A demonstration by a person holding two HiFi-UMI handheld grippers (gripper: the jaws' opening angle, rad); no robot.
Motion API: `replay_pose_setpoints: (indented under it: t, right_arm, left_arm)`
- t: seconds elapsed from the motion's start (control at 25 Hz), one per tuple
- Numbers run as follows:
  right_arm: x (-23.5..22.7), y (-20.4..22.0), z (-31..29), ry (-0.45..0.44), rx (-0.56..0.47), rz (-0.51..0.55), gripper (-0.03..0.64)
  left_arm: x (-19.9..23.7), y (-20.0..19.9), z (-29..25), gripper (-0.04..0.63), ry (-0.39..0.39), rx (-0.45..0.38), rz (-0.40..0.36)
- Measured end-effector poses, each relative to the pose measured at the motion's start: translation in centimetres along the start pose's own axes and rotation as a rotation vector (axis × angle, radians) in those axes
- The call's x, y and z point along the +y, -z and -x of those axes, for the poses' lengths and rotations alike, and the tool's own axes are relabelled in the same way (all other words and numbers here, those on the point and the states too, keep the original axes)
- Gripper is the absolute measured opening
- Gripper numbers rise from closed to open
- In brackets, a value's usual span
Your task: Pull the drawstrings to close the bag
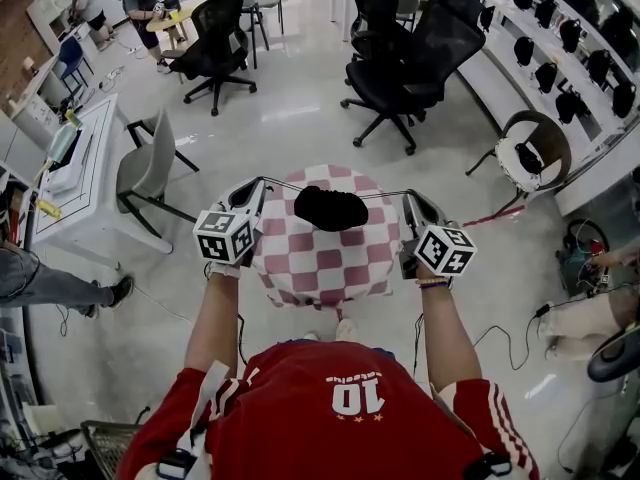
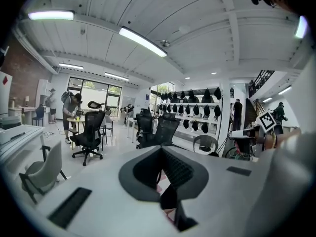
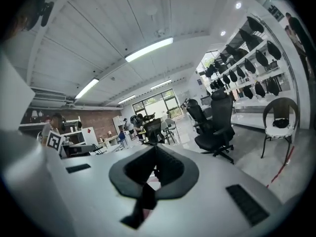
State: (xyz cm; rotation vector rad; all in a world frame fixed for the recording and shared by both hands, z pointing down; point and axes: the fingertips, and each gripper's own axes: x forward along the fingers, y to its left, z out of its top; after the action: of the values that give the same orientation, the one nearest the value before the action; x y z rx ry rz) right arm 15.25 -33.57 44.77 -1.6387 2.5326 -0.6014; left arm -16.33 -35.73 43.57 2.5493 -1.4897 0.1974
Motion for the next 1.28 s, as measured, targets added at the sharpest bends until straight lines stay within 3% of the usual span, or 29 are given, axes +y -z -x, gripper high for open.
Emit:
replay_pose_setpoints:
  t: [0.64,1.28]
  right_arm:
    - [3.9,-3.2,-3.0,-0.06,0.0,0.11,0.014]
    - [0.3,-8.0,-8.9,-0.072,-0.028,0.145,0.014]
  left_arm:
    - [-2.4,-3.0,-2.2,0.008,0.067,-0.021,-0.016]
    - [-0.1,-7.6,-8.9,0.008,0.022,-0.085,-0.034]
